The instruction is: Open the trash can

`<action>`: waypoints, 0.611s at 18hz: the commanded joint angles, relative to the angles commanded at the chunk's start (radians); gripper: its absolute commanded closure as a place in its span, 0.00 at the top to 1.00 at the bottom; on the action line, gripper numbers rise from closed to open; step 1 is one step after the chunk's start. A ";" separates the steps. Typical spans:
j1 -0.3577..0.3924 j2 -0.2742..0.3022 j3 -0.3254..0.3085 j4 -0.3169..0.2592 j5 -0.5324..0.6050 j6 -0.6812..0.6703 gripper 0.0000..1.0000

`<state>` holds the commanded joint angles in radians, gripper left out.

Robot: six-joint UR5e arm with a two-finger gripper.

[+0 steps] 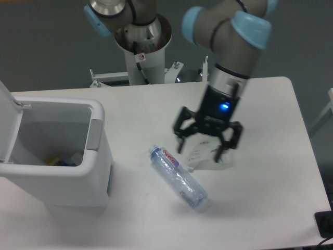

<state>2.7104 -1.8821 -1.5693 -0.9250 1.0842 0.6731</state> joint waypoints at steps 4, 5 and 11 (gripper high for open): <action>0.046 -0.038 -0.017 -0.008 0.165 0.242 1.00; 0.048 -0.043 -0.018 -0.011 0.231 0.294 1.00; 0.042 -0.048 -0.048 -0.034 0.387 0.549 1.00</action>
<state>2.7519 -1.9298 -1.6168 -0.9586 1.4711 1.2221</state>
